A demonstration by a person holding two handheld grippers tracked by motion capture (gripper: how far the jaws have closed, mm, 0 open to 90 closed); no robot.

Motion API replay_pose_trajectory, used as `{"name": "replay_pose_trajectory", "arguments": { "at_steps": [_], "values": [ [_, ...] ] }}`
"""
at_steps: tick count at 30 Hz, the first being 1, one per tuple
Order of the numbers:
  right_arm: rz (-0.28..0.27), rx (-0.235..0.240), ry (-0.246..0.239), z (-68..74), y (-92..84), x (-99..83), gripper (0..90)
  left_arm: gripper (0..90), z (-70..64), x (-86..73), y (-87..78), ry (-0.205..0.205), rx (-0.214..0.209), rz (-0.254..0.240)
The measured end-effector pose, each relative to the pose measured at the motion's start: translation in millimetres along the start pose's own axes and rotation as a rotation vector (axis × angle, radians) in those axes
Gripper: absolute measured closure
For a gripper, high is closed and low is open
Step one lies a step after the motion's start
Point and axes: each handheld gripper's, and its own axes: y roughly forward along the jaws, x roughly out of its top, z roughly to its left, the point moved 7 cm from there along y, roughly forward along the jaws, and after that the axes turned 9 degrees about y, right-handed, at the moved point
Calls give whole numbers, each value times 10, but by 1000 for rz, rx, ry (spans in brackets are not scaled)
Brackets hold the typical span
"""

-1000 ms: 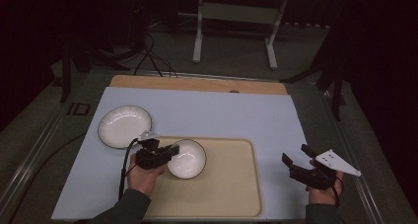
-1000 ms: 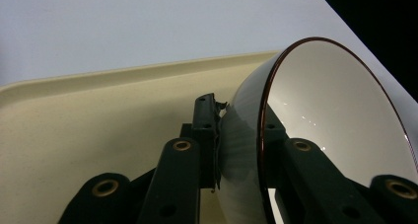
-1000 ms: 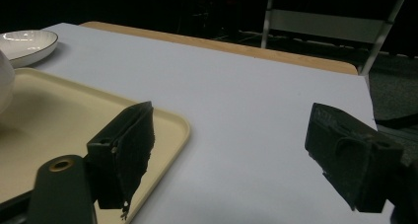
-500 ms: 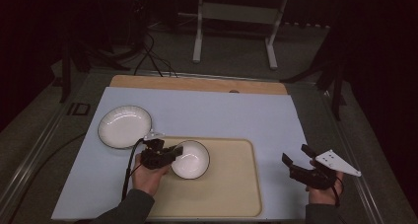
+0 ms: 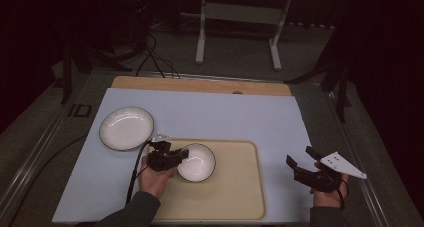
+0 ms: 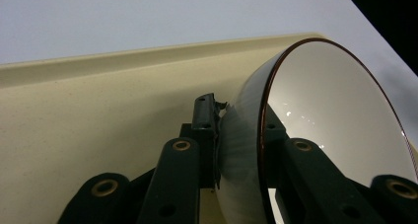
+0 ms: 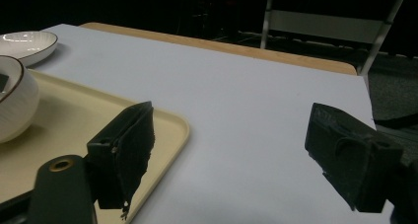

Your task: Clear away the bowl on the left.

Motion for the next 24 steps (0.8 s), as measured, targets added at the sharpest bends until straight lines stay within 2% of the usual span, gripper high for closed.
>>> {"name": "replay_pose_trajectory", "arguments": {
  "at_steps": [8, 15, 20, 22, 24],
  "values": [
    [0, 1, 1, 0, -1, 0, 186, 778, 2, -29, 83, 3, 1, 19],
    [4, 2, 0, 7, 4, -3, 186, 780, -22, -51, 130, -12, -29, 29],
    [3, 2, 2, 7, 4, -3, 185, 761, -32, -69, 167, -1, -21, 41],
    [4, 2, 2, 6, 5, -5, 186, 762, -16, -103, 192, 8, 2, 68],
    [4, 3, 2, 8, 6, -5, 186, 755, -12, -105, 195, -3, -12, 62]
  ]
}}
